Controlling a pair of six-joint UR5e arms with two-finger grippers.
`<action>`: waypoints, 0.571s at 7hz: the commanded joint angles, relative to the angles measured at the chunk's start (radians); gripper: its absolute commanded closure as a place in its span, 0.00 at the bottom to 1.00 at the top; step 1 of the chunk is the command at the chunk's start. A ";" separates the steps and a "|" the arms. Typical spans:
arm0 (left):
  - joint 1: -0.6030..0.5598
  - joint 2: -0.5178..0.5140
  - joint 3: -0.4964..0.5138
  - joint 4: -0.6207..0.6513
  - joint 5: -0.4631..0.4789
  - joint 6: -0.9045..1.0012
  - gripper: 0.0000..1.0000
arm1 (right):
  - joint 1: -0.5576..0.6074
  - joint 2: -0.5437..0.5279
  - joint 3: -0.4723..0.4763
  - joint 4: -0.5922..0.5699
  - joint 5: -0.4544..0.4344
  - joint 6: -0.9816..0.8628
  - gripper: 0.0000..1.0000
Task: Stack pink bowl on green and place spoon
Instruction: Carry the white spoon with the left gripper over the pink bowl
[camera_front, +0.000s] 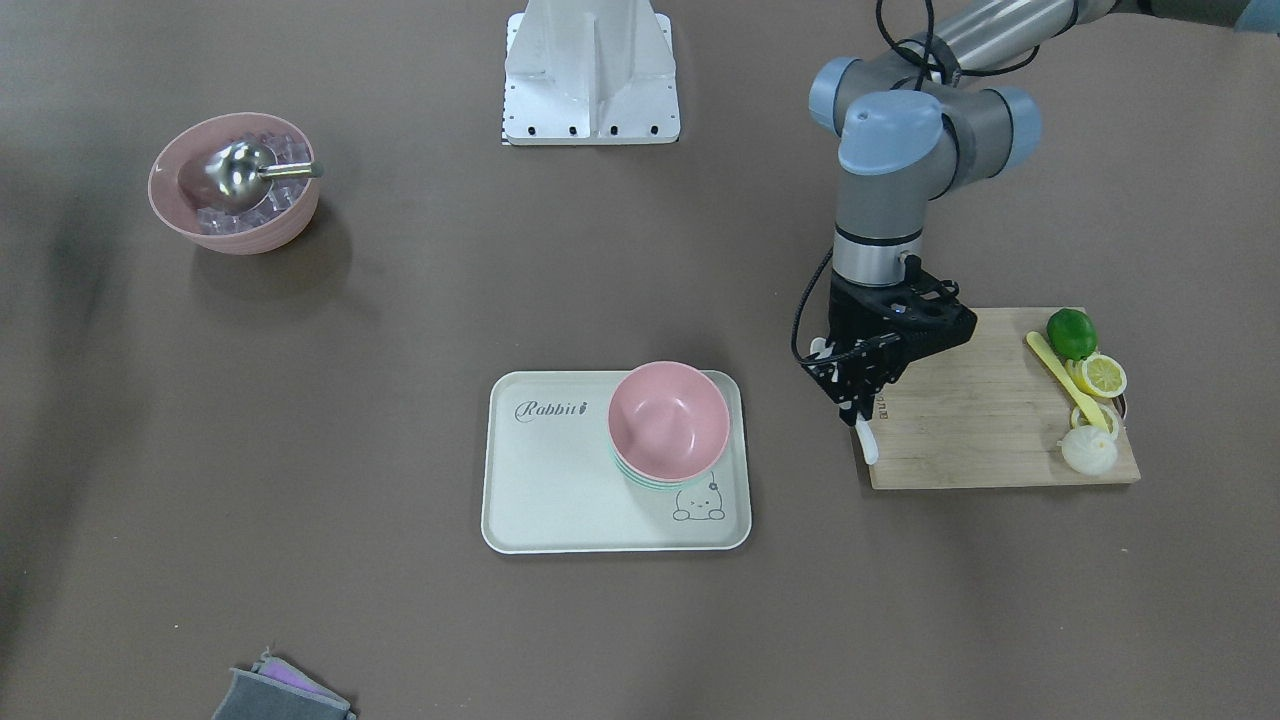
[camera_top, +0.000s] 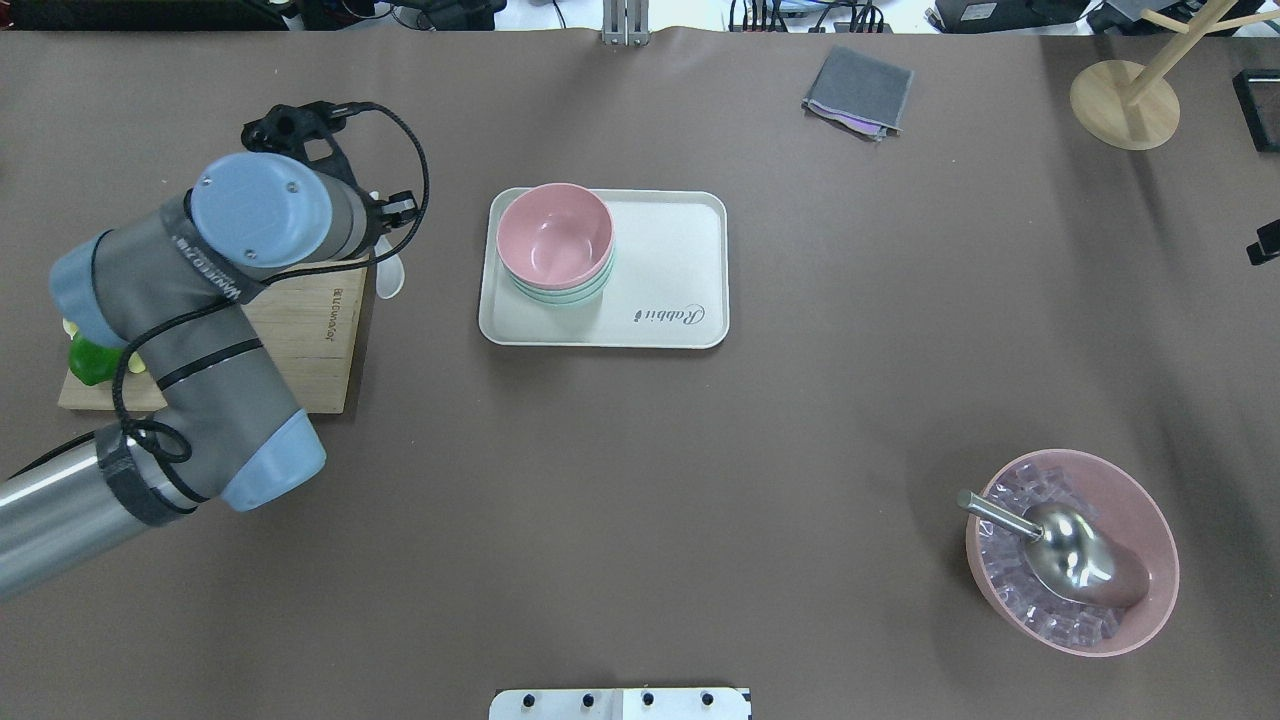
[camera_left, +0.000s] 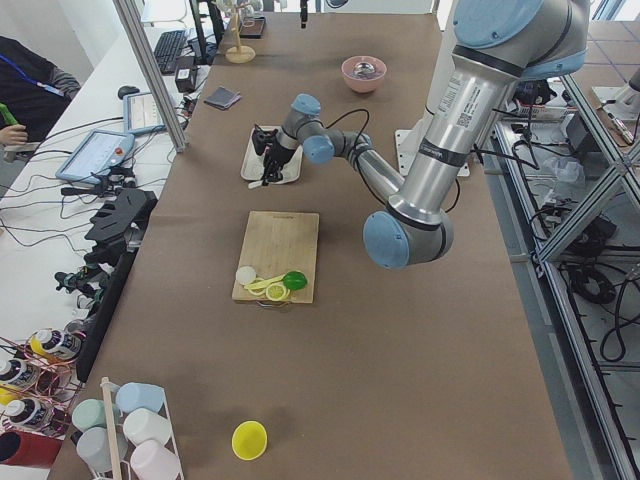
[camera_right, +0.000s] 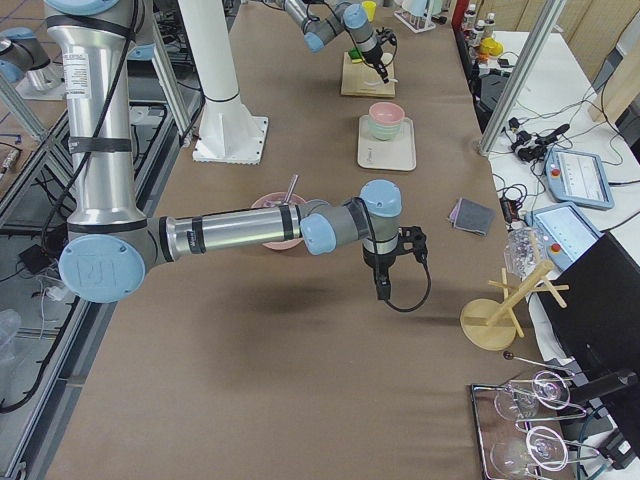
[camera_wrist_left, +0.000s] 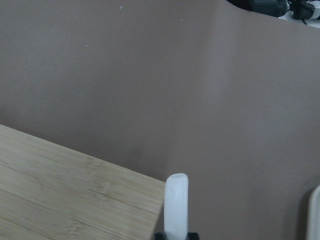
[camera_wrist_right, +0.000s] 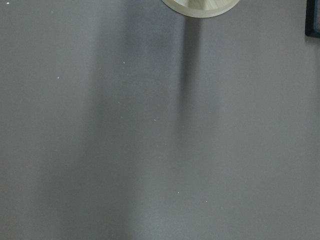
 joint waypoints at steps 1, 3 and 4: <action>0.009 -0.180 0.078 0.099 0.003 -0.099 1.00 | 0.027 -0.009 0.005 0.006 0.027 -0.001 0.00; 0.018 -0.367 0.288 0.095 0.008 -0.179 1.00 | 0.032 -0.011 0.003 0.005 0.015 0.002 0.00; 0.029 -0.385 0.315 0.092 0.017 -0.188 1.00 | 0.032 -0.012 0.003 0.005 0.010 0.002 0.00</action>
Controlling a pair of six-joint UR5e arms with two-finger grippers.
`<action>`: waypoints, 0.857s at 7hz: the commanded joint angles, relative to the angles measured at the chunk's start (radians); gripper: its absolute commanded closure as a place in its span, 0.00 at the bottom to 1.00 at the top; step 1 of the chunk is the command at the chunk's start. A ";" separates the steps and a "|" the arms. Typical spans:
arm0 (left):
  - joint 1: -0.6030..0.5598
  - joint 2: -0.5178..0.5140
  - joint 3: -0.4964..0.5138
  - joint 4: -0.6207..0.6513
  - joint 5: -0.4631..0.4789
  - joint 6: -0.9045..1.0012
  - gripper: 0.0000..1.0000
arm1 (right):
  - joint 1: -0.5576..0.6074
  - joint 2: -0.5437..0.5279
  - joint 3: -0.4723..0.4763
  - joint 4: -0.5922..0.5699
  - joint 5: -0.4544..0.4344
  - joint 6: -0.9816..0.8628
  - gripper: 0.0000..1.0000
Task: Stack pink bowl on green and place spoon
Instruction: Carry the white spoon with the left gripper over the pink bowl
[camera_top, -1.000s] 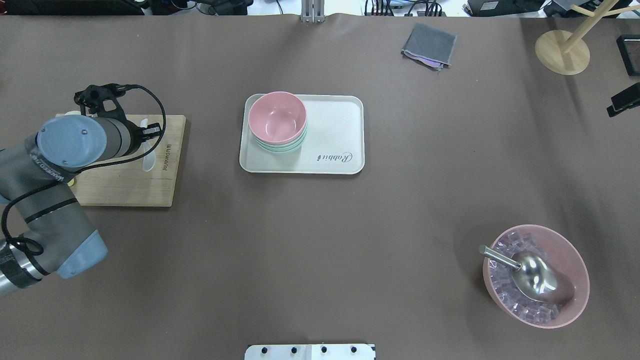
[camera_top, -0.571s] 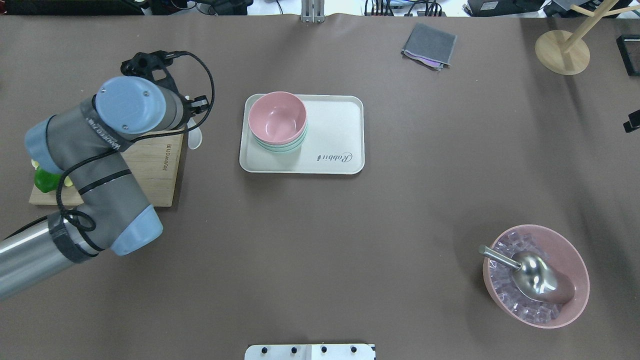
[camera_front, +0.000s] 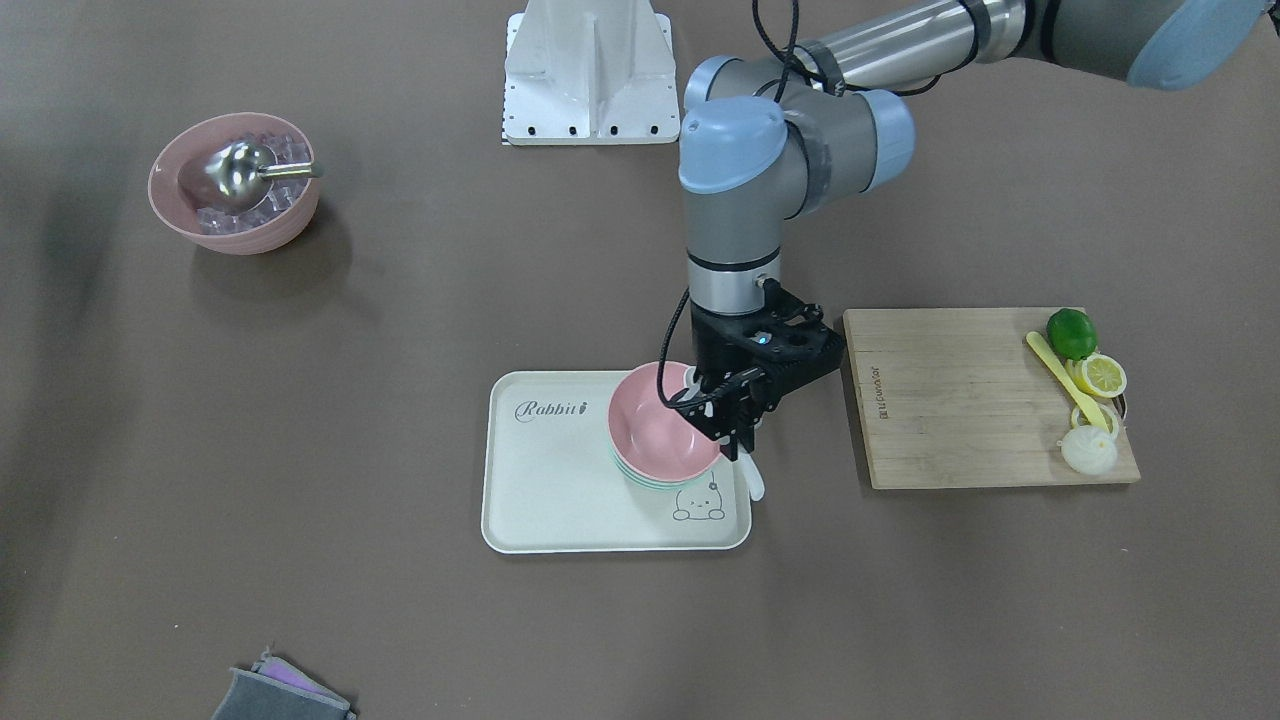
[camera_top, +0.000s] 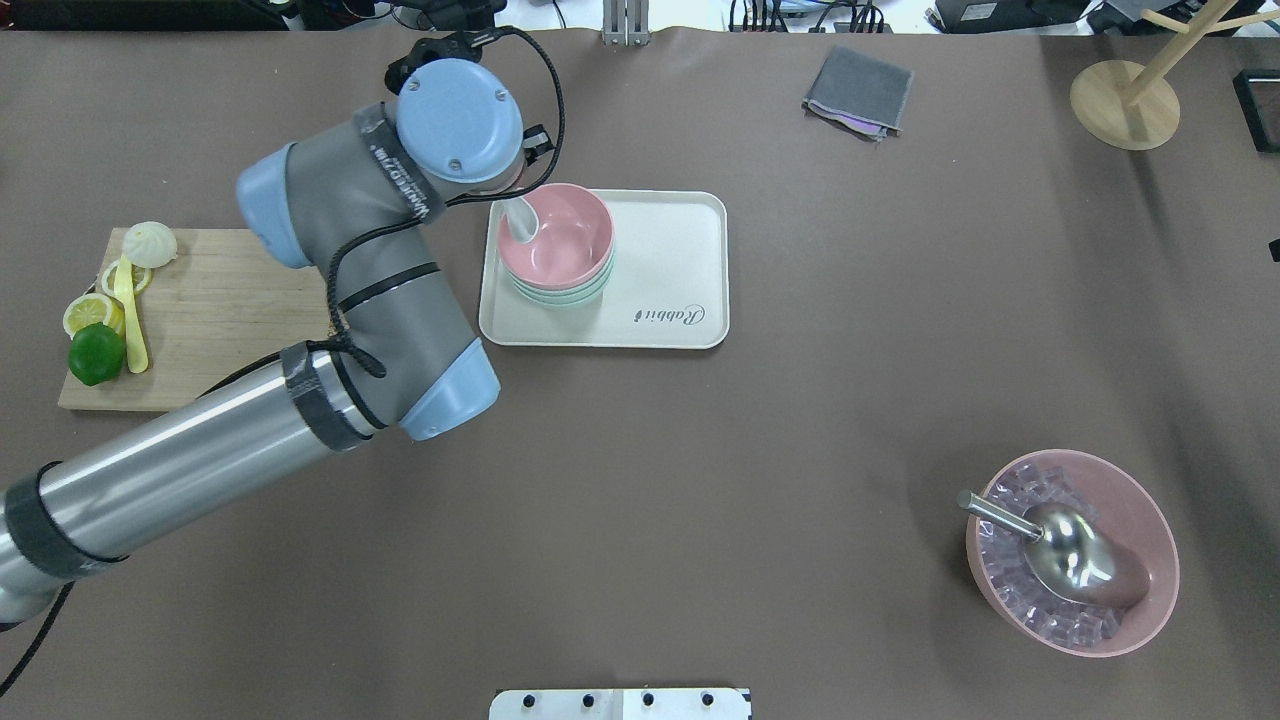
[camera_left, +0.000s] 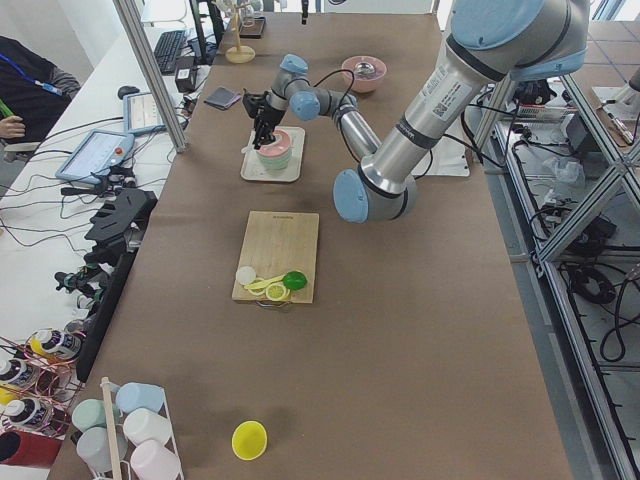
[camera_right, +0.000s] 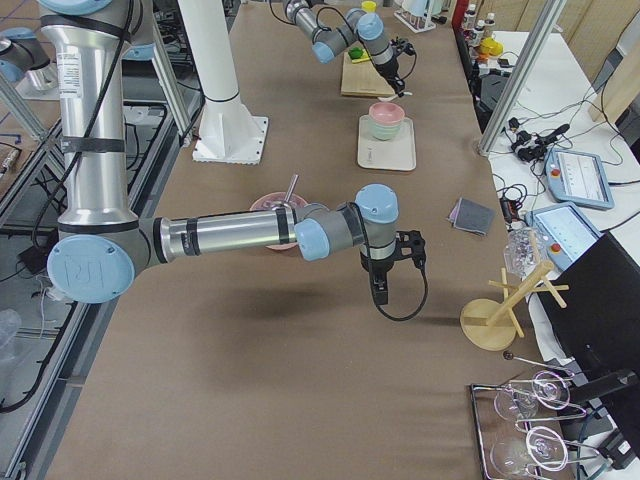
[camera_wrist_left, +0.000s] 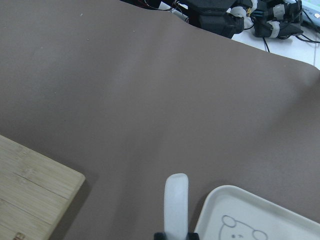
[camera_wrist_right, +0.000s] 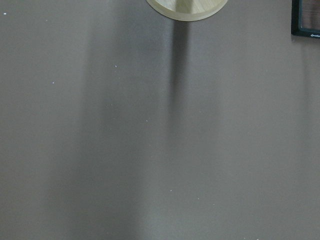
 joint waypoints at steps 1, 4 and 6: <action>0.038 -0.057 0.070 -0.004 0.052 -0.032 1.00 | 0.001 -0.001 -0.005 -0.001 -0.008 0.004 0.00; 0.074 -0.054 0.073 -0.004 0.070 -0.049 1.00 | 0.001 -0.003 -0.008 -0.001 -0.012 0.006 0.00; 0.074 -0.051 0.071 -0.005 0.070 -0.049 1.00 | 0.001 -0.005 -0.008 0.001 -0.012 0.006 0.00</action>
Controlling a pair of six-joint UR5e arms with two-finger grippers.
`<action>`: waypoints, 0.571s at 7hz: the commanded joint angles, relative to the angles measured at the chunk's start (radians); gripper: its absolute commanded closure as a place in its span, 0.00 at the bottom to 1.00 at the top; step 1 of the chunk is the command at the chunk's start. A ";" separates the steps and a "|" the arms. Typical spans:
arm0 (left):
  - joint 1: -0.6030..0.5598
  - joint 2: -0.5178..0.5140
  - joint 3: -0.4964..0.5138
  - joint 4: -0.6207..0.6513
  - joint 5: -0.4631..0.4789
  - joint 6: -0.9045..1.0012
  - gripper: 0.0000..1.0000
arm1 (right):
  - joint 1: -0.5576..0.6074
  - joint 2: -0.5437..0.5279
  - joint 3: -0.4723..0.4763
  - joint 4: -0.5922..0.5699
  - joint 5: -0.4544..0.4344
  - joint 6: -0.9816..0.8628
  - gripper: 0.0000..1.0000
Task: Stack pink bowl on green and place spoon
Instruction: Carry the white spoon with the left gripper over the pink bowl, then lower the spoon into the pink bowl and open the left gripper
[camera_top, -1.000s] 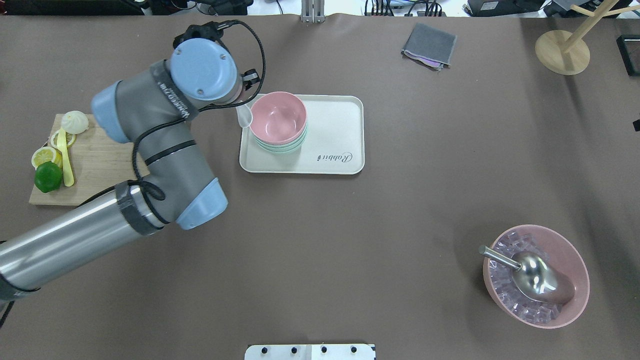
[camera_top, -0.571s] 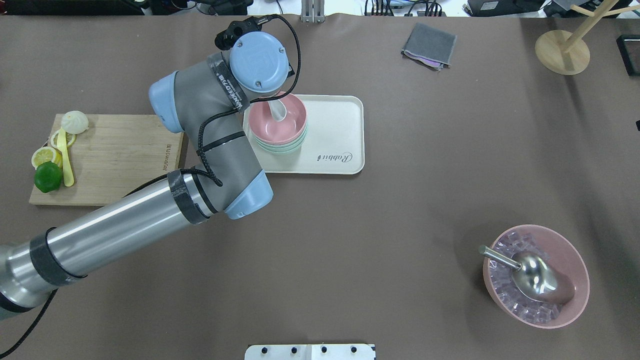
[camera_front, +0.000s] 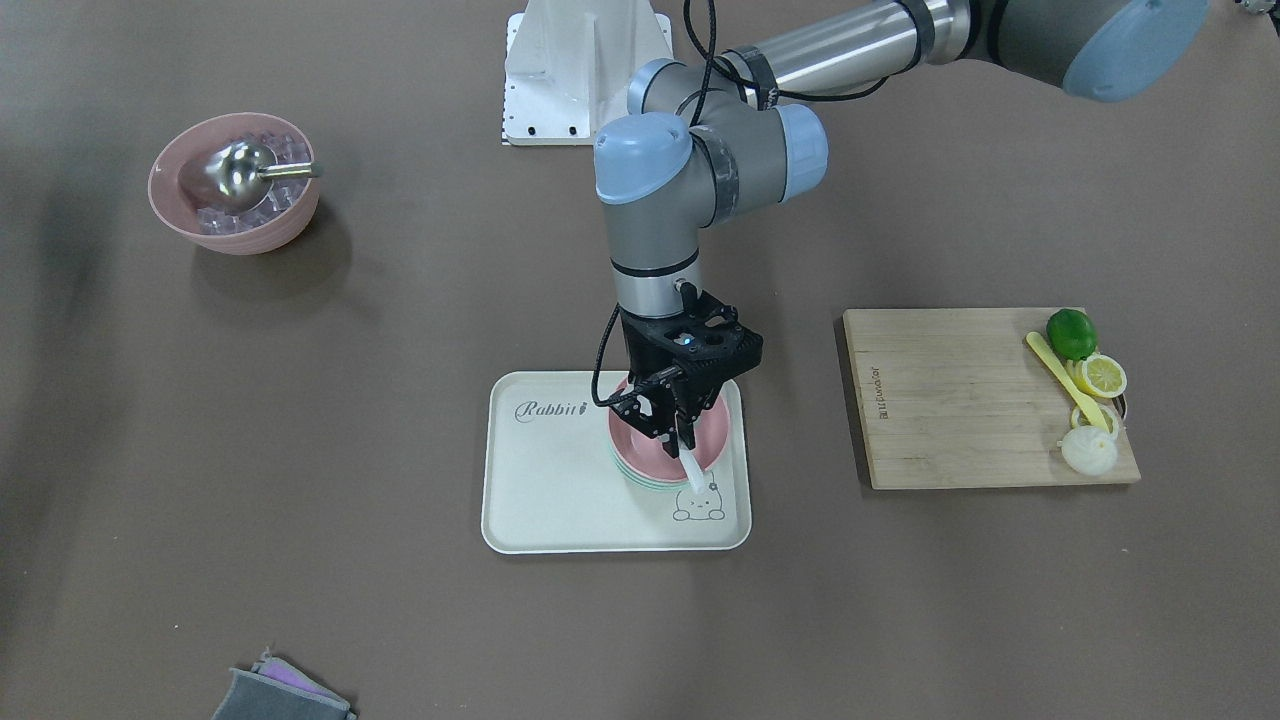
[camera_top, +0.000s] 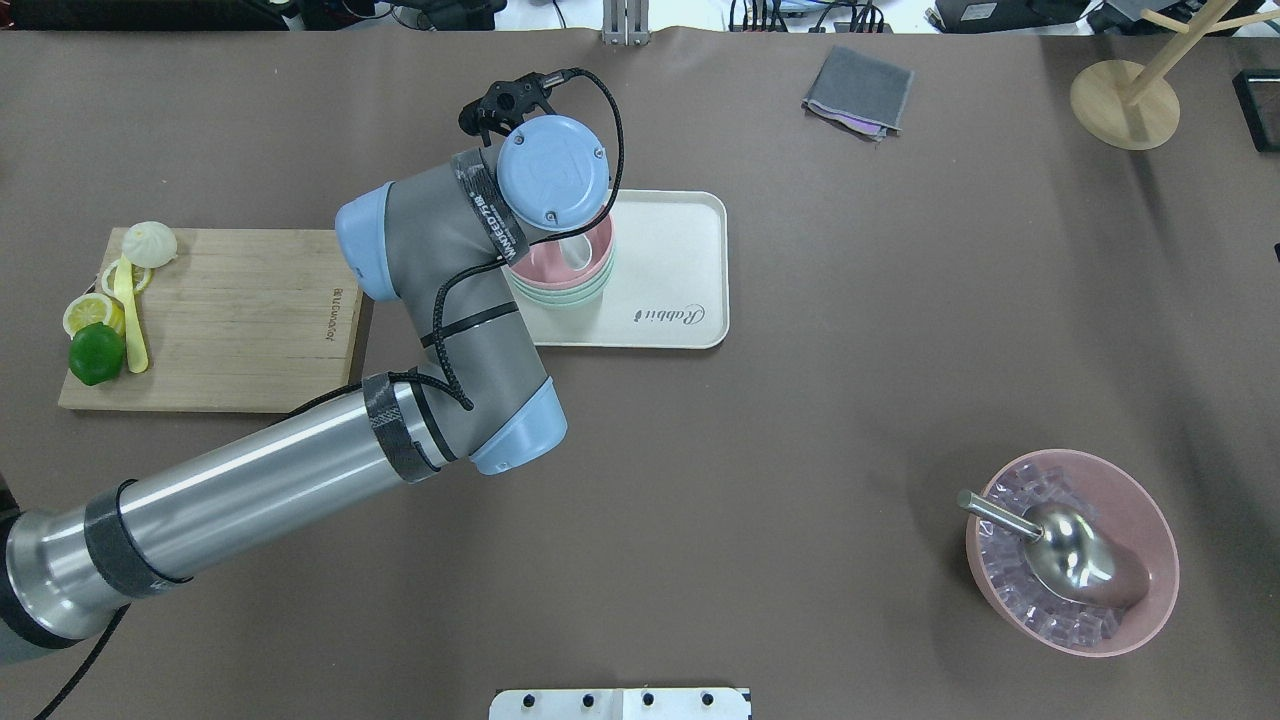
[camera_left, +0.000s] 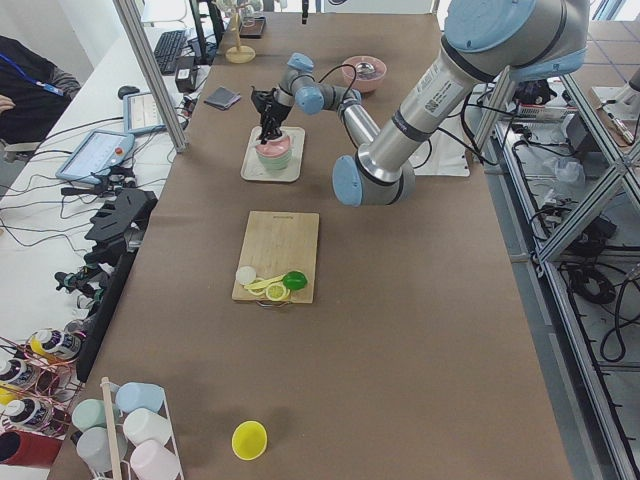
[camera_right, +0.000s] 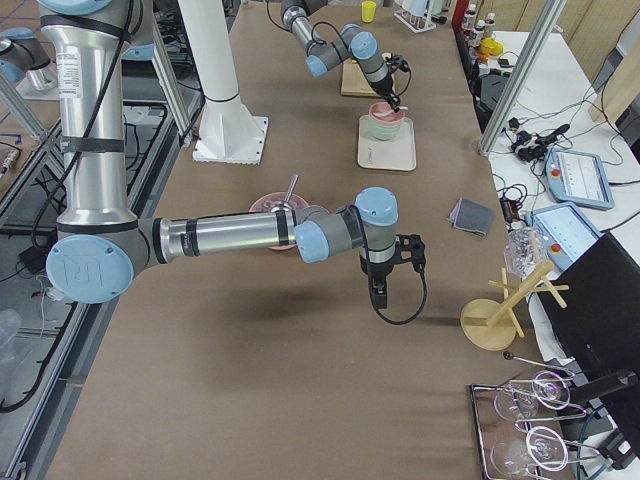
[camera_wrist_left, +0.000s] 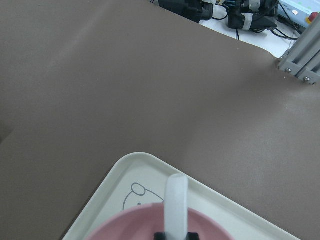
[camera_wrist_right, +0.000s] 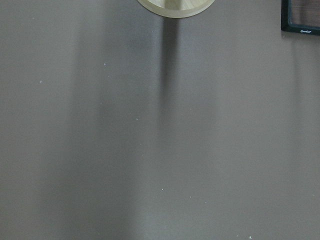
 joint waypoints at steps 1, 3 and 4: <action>0.001 0.002 -0.002 -0.001 0.002 0.001 0.86 | 0.000 -0.003 0.000 0.001 0.000 0.000 0.00; 0.001 0.009 -0.005 -0.001 0.019 0.010 0.07 | 0.000 -0.006 0.001 0.002 0.000 0.000 0.00; 0.005 0.009 -0.005 -0.001 0.037 0.013 0.03 | 0.000 -0.006 0.000 0.001 0.000 0.000 0.00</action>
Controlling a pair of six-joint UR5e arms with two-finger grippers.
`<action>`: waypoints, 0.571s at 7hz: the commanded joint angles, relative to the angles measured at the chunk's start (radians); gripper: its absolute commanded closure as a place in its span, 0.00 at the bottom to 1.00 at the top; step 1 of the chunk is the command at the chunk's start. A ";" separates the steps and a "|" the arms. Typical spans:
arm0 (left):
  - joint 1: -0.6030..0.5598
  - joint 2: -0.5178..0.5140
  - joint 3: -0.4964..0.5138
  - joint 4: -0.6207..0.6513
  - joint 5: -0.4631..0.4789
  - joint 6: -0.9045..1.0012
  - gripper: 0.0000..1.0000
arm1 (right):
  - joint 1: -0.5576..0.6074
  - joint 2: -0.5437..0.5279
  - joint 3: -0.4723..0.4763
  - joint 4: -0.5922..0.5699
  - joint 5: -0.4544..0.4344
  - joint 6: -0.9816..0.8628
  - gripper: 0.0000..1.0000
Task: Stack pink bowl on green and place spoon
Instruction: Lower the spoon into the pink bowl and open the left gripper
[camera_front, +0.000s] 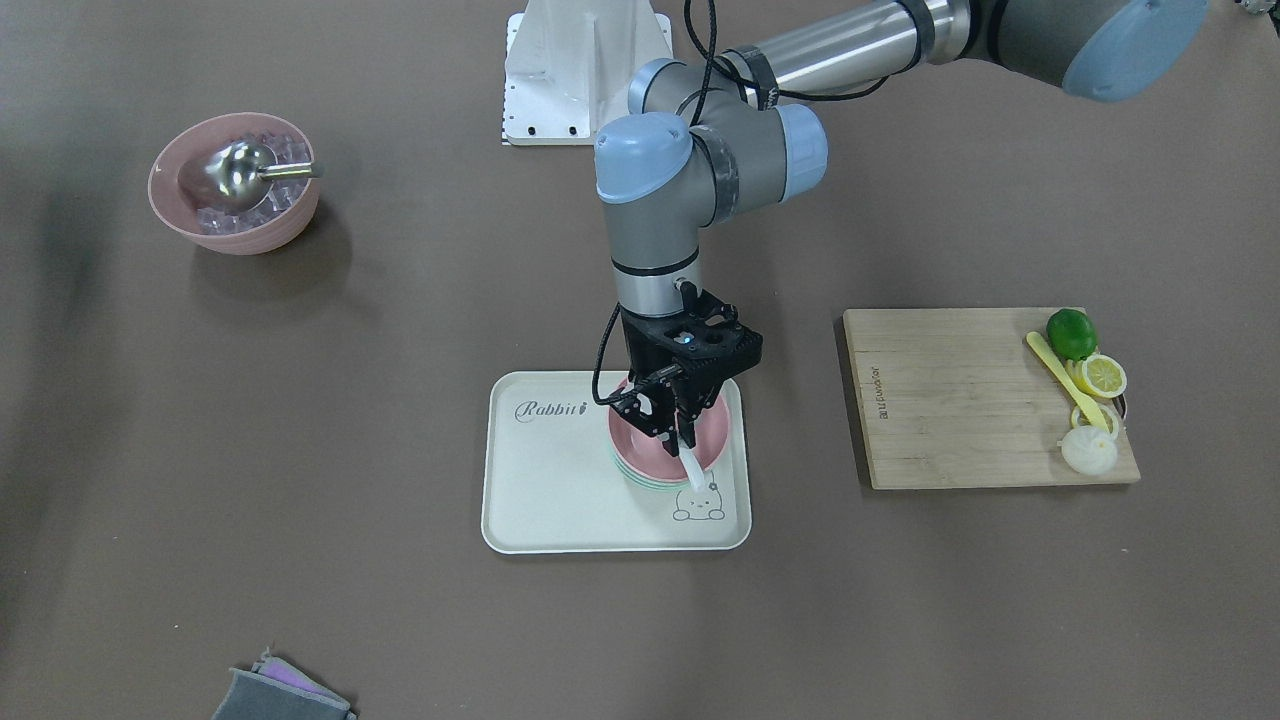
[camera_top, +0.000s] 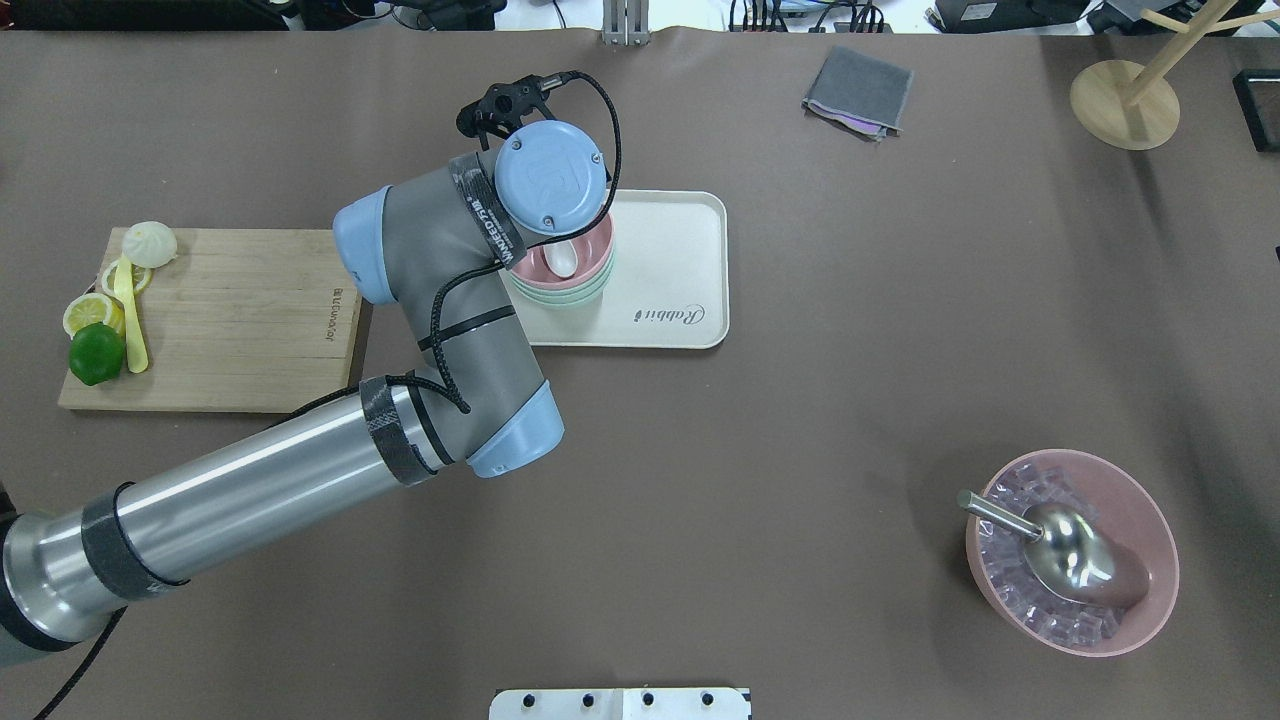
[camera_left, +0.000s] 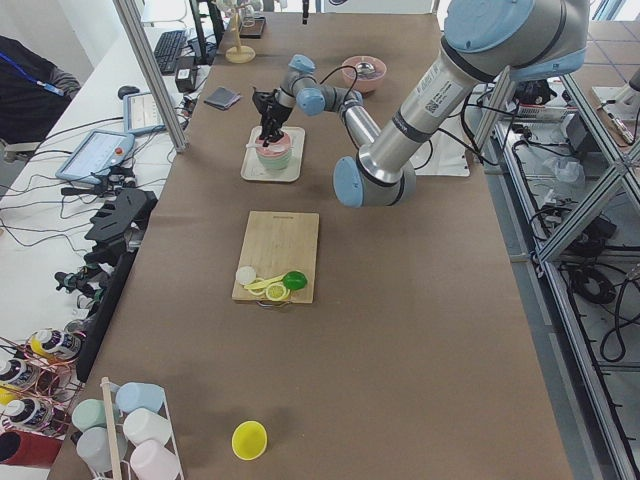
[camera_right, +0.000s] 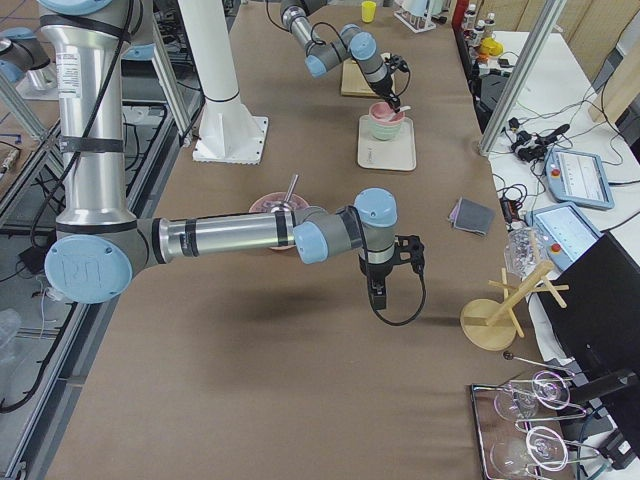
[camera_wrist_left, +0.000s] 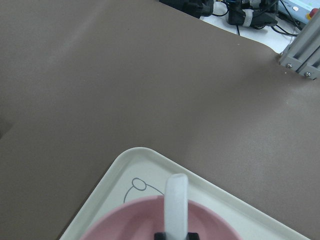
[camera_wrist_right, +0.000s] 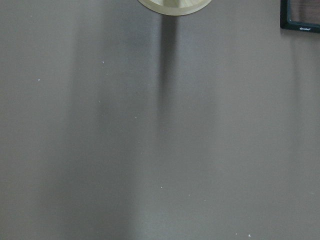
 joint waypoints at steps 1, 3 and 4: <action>0.002 0.002 -0.008 0.003 0.016 0.023 0.03 | 0.000 -0.001 0.000 0.001 0.000 0.000 0.00; -0.006 0.128 -0.193 0.037 -0.020 0.262 0.02 | 0.002 -0.010 0.000 -0.002 0.000 -0.002 0.00; -0.041 0.194 -0.307 0.114 -0.112 0.425 0.02 | 0.000 -0.022 -0.002 -0.002 0.003 -0.006 0.00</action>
